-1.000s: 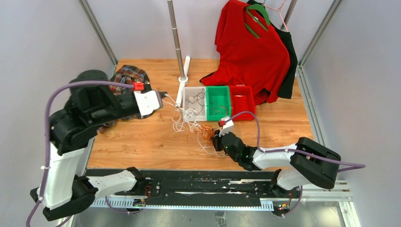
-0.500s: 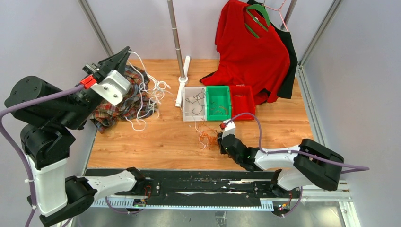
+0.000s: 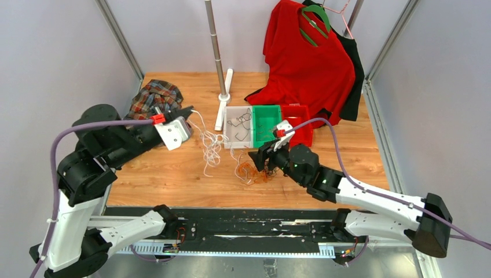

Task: Untangle the cables
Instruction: Untie the cable.

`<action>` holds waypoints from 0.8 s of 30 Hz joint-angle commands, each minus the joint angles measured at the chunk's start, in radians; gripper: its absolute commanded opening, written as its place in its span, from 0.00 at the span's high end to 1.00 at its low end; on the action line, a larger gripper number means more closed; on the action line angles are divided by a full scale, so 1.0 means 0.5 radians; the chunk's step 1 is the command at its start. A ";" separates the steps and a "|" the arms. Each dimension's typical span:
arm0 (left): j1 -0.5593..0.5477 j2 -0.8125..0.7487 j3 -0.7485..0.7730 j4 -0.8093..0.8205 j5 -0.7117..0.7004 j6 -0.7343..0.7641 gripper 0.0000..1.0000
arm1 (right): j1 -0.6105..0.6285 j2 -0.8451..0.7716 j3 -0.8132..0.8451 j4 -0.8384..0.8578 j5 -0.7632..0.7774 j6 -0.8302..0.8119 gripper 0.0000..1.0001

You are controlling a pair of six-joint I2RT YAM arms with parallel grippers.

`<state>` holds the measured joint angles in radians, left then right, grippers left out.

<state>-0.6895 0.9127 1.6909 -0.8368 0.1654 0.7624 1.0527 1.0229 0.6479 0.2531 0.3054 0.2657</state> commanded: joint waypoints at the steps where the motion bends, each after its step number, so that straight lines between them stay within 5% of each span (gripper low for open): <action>1: -0.009 -0.051 -0.129 -0.082 0.152 -0.128 1.00 | -0.005 -0.087 0.226 -0.118 -0.303 -0.172 0.32; 15: -0.008 -0.052 -0.331 -0.087 0.160 -0.292 1.00 | 0.306 0.244 0.803 0.000 -0.585 -0.506 0.33; 24: -0.008 -0.046 -0.312 -0.130 0.227 -0.308 1.00 | 0.315 0.465 0.821 0.184 -0.322 -0.533 0.43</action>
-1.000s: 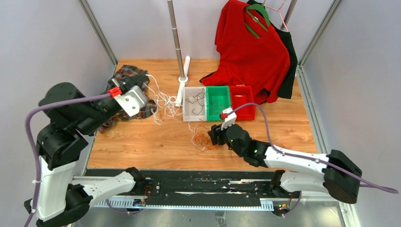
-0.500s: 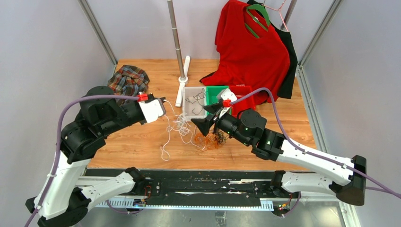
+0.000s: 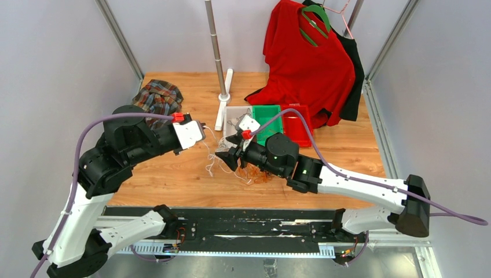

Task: Untangle the cables
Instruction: Untie the cable.

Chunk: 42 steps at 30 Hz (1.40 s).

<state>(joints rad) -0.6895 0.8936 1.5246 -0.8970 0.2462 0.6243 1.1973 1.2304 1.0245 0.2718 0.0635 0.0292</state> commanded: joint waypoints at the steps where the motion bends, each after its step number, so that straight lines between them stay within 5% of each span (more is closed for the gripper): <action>1: -0.008 -0.008 0.026 -0.018 0.078 -0.031 1.00 | 0.026 0.065 0.066 0.174 0.212 -0.062 0.45; 18: -0.008 0.057 0.362 -0.243 0.503 -0.034 1.00 | 0.016 0.405 -0.150 0.631 0.718 -0.111 0.52; 28: -0.008 0.098 0.561 -0.256 0.477 -0.021 1.00 | -0.071 0.434 -0.415 0.742 0.750 0.125 0.60; 42: -0.008 0.154 0.852 -0.286 0.295 0.213 1.00 | -0.130 0.455 -0.831 0.751 0.903 0.405 0.86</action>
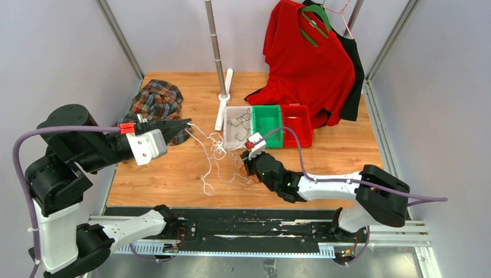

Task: Untangle the cables
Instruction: Untie the cable.

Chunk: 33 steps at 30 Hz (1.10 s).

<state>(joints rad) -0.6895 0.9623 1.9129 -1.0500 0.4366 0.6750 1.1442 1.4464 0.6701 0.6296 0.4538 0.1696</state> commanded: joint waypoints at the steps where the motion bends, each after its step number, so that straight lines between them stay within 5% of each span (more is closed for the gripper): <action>1: -0.008 0.025 0.090 0.020 -0.108 0.135 1.00 | -0.024 0.022 -0.162 0.035 0.150 0.144 0.87; 5: -0.008 0.060 0.167 0.023 -0.207 0.235 1.00 | -0.027 0.003 -0.341 0.029 0.254 0.224 0.98; 10: -0.008 0.147 0.308 0.037 -0.408 0.329 0.99 | -0.027 -0.061 -0.531 0.003 0.337 0.337 0.99; 22: -0.008 0.169 0.185 0.892 -1.015 0.334 1.00 | -0.028 -0.420 -0.608 -0.249 0.455 0.308 0.97; 27: -0.007 0.164 0.178 0.736 -0.793 0.289 1.00 | -0.027 -0.698 -0.364 -0.483 0.379 0.085 0.56; 33: -0.008 0.100 0.036 0.688 -0.657 0.218 1.00 | -0.027 -0.837 0.133 -0.834 0.146 -0.258 0.31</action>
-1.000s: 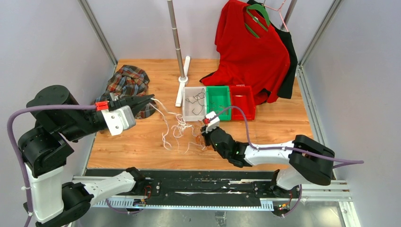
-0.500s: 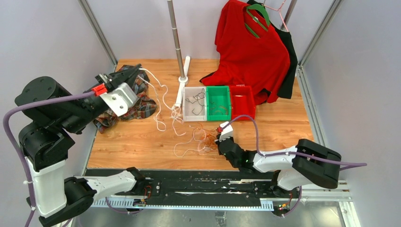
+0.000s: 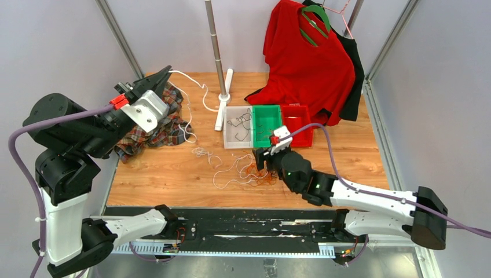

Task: Untangle the cables
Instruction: Untie the cable, then place the cable in the bin.

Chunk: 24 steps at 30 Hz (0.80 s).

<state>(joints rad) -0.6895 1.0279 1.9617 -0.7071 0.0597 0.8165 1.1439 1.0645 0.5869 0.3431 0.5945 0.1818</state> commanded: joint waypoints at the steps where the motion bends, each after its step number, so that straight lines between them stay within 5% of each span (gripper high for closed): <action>1: -0.008 -0.038 -0.075 -0.013 0.109 -0.072 1.00 | -0.027 -0.074 0.370 -0.304 -0.183 -0.327 0.31; 13: -0.008 -0.200 -0.602 -0.252 0.431 -0.219 1.00 | -0.027 -0.114 1.012 -0.496 -1.011 -0.583 0.26; 24: -0.008 -0.237 -0.745 -0.255 0.663 -0.045 1.00 | -0.030 0.303 1.535 -0.824 -1.855 -0.630 0.22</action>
<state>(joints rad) -0.6895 0.9245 1.5799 -0.8585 0.3378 0.7639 1.1419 1.1324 1.3041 0.0154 -0.1387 -0.1280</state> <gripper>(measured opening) 0.020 0.783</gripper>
